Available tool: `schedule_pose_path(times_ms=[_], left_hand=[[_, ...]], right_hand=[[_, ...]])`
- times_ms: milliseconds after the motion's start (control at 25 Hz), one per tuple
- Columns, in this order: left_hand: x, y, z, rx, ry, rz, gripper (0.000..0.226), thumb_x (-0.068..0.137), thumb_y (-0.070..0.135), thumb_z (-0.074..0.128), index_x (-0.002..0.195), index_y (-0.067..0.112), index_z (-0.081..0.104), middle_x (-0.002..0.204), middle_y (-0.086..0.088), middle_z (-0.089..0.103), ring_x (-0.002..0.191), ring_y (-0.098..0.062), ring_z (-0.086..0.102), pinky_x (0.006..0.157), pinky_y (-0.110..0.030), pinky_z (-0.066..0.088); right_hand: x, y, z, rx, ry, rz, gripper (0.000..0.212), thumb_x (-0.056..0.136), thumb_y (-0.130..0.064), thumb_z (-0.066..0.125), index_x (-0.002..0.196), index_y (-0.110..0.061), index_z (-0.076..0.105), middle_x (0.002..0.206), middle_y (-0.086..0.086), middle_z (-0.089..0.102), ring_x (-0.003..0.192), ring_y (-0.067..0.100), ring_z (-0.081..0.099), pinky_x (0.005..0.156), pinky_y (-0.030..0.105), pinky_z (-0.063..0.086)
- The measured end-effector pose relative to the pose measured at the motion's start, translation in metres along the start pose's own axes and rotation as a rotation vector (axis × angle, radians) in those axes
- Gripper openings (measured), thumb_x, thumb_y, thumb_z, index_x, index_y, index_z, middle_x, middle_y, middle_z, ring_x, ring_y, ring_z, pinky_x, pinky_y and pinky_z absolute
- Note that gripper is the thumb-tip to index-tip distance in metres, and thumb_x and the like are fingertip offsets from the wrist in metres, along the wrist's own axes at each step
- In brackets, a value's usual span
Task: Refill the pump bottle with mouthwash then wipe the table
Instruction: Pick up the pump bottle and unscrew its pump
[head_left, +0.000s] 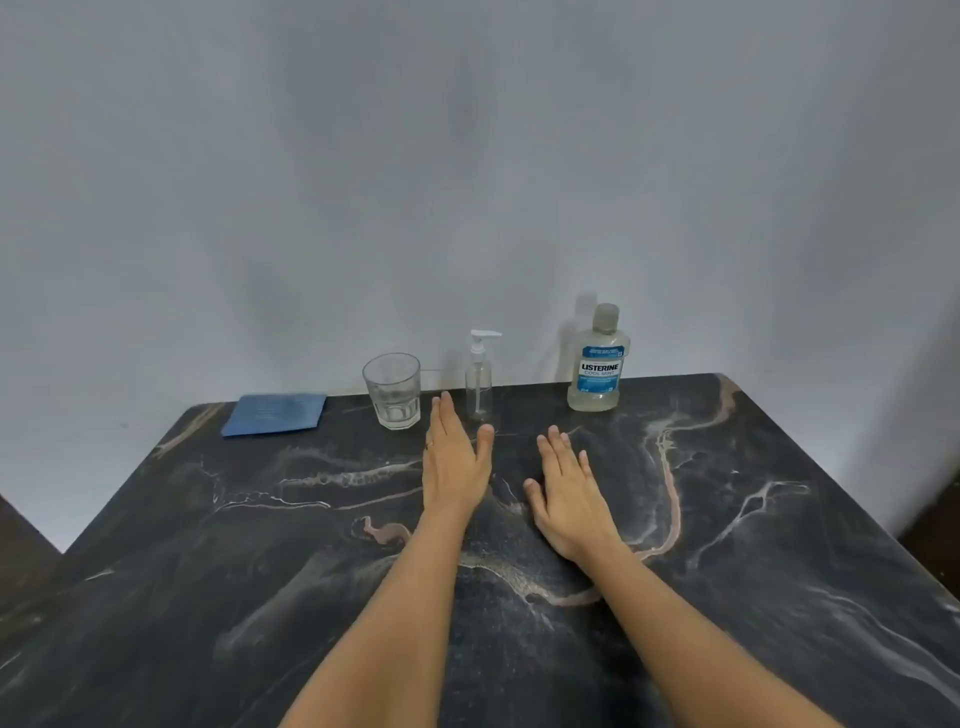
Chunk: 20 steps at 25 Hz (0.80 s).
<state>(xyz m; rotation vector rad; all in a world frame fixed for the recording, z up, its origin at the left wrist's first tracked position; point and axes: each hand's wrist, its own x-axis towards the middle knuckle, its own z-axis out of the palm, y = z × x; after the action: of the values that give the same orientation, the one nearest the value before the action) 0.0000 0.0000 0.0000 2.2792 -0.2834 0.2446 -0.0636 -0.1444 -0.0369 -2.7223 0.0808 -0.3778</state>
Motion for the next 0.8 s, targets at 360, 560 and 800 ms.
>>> schedule_pose_path(times_ms=[360,560,800], left_hand=[[0.072,-0.014,0.040,-0.218,0.052,-0.112,0.090,0.089,0.040,0.065,0.152,0.006,0.011,0.156,-0.014,0.025,0.144,-0.031,0.022,0.116,-0.041,0.025],[0.085,-0.015,0.038,-0.227,0.053,-0.139,0.047,0.093,0.032,0.060,0.131,0.009,0.045,0.125,-0.013,0.059,0.116,-0.029,0.054,0.094,-0.036,0.043],[0.014,-0.016,0.007,-0.268,0.013,-0.018,0.035,0.094,0.025,0.059,0.127,0.014,0.051,0.125,-0.006,0.062,0.117,-0.020,0.057,0.093,-0.029,0.042]], right_hand=[[0.010,0.012,0.013,0.004,-0.018,0.042,0.063,0.097,-0.045,0.032,0.151,-0.014,0.021,0.161,0.003,0.007,0.148,0.013,0.001,0.121,0.033,0.000],[0.009,0.013,0.014,0.016,-0.011,0.039,0.062,0.096,-0.045,0.033,0.149,-0.015,0.024,0.161,0.003,0.011,0.148,0.014,0.004,0.121,0.033,0.001],[-0.004,0.000,-0.003,0.122,0.081,0.052,0.050,0.098,-0.027,0.037,0.144,-0.009,0.034,0.157,0.009,0.023,0.147,0.018,0.016,0.120,0.031,0.011]])
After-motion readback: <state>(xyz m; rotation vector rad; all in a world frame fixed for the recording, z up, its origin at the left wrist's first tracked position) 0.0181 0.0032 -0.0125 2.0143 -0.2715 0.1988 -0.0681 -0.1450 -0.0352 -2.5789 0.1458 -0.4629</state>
